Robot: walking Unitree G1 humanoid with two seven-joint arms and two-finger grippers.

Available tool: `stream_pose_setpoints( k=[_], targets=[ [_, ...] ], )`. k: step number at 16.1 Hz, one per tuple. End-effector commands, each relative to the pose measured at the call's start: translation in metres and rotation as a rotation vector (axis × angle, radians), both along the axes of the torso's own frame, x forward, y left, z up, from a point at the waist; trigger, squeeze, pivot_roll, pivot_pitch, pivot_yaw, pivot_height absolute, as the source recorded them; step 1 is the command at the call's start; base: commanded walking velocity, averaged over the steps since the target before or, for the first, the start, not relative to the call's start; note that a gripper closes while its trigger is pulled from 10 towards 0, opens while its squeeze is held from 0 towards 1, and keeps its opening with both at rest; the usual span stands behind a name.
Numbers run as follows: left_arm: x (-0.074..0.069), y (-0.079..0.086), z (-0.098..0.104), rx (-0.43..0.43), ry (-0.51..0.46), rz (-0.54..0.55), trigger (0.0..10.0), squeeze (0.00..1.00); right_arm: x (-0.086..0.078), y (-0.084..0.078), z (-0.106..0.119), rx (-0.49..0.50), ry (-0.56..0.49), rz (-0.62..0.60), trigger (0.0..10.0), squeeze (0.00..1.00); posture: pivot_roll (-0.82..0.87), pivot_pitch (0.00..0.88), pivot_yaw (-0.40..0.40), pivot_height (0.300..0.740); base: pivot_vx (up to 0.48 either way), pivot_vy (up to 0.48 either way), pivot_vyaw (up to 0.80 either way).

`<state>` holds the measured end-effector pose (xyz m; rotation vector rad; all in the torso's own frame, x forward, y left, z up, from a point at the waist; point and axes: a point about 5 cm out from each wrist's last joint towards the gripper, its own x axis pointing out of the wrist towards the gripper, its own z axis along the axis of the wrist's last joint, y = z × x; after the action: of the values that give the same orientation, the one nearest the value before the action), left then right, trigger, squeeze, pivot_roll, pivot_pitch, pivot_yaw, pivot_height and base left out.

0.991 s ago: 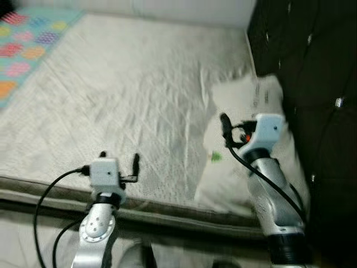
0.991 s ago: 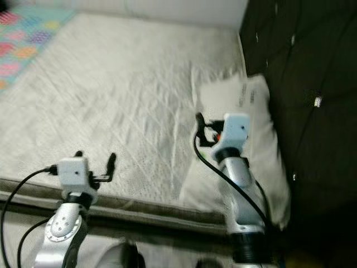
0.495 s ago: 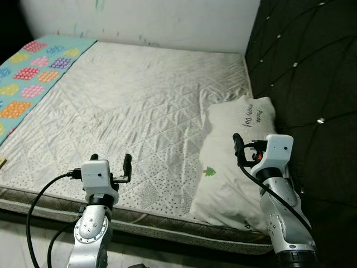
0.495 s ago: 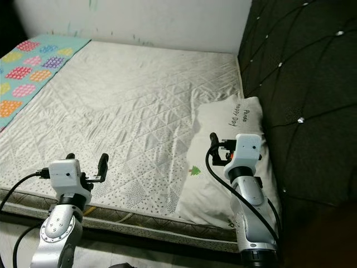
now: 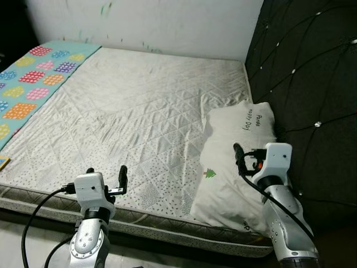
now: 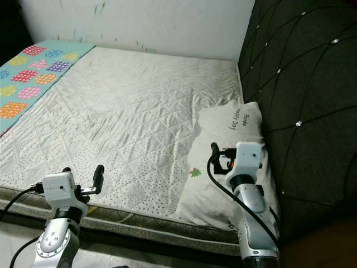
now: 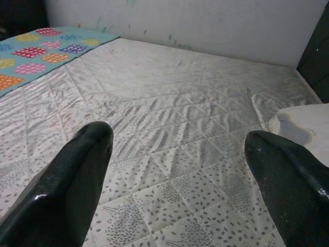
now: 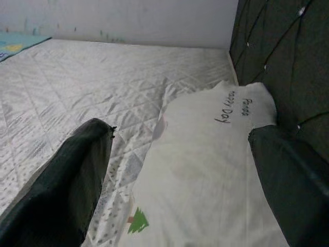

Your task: Clean up the room

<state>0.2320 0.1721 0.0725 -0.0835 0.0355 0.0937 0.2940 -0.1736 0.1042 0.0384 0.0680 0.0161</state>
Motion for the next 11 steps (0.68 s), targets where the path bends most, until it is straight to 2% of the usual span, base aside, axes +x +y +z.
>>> stream_pose_setpoints(
  k=[1, 3, 8, 9, 10, 11],
  targets=[
    [0.006, -0.005, 0.006, -0.015, -0.027, -0.016, 10.0, 0.00, 0.006, 0.001, 0.007, 0.006, -0.023, 0.003, 10.0, 0.00, 0.09, 0.000, -0.005, 0.740, 0.000, 0.000, -0.80],
    [0.010, -0.005, 0.008, -0.019, -0.034, -0.024, 10.0, 0.00, 0.009, -0.001, 0.011, 0.014, -0.038, -0.002, 10.0, 0.00, 0.09, 0.000, 0.000, 0.740, 0.000, 0.000, -0.80],
    [0.020, -0.007, 0.013, -0.030, -0.051, -0.047, 10.0, 0.00, 0.011, -0.007, 0.009, -0.004, -0.011, -0.023, 10.0, 0.00, 0.06, 0.000, 0.009, 0.740, 0.000, 0.000, 0.00],
    [0.022, -0.010, 0.013, -0.038, -0.054, -0.051, 10.0, 0.00, 0.011, -0.009, 0.008, -0.025, 0.006, -0.083, 10.0, 0.00, 0.05, 0.000, 0.009, 0.740, 0.000, 0.000, 0.00],
    [0.023, -0.012, 0.013, -0.042, -0.055, -0.054, 10.0, 0.00, 0.012, -0.009, 0.009, -0.032, -0.009, -0.078, 10.0, 0.00, 0.05, 0.000, 0.008, 0.740, 0.000, 0.304, 0.00],
    [0.022, -0.013, 0.013, -0.044, -0.055, -0.056, 10.0, 0.00, 0.011, -0.004, 0.011, -0.045, -0.048, -0.002, 10.0, 0.00, 0.05, 0.000, 0.007, 0.740, 0.000, 0.371, 0.00]
  ],
)
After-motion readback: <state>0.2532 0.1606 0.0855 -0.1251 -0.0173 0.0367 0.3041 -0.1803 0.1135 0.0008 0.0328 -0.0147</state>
